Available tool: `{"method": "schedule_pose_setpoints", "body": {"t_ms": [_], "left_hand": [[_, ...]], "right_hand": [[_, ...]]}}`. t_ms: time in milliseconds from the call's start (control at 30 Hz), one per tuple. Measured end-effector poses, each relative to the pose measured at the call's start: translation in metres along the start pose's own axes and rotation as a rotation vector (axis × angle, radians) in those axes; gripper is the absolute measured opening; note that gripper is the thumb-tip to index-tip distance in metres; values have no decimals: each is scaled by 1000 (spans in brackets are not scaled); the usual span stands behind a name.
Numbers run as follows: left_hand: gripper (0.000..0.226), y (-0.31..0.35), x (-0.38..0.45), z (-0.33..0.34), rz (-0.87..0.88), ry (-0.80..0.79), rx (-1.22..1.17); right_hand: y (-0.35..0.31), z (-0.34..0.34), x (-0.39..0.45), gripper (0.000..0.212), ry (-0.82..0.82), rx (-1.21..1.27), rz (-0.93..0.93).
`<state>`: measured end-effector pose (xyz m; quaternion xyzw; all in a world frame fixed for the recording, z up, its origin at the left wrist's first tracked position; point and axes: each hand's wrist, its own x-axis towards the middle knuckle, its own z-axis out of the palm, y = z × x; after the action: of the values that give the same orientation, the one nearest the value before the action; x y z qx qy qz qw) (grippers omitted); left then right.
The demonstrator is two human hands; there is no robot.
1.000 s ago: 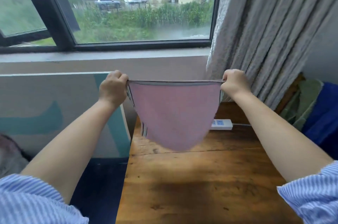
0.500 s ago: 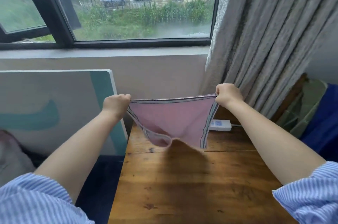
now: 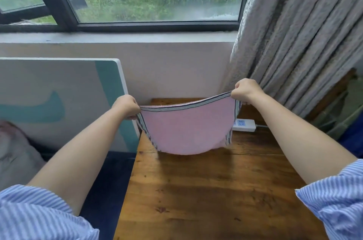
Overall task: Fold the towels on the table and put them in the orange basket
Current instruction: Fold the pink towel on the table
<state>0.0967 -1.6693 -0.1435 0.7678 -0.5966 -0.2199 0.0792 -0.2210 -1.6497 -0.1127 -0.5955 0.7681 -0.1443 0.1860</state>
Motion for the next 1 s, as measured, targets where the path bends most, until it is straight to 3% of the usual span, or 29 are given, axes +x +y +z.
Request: {"method": "schedule_pose_setpoints", "body": {"t_ms": [67,167,233,300,433,567,667,867,1000], "left_hand": [[32,-6,13,-2,-26,1,-322],[25,-6,25,-4,-33,47,-581],[7,-1,30,-4,-29,147,-563],[16,6,34,-9,2,273,-508],[24,13,40,-21,41,461,-474],[24,-4,39,-23,80,527,-320],[21,-25,27,-10,137,438,-123],[20,-75,-7,49,271,-1,460],[17,-99,-35,105,327,-263,670]], "right_hand": [[1,-1,11,23,25,70,40],[-1,4,29,26,53,188,80],[-5,9,40,20,87,202,70],[-12,12,49,13,146,207,37],[-24,15,62,21,228,283,-36],[-26,25,56,21,230,213,-147],[-13,44,41,20,179,113,-223],[38,111,-6,19,-128,-180,-278],[70,157,-51,19,-333,-379,-293]]}}
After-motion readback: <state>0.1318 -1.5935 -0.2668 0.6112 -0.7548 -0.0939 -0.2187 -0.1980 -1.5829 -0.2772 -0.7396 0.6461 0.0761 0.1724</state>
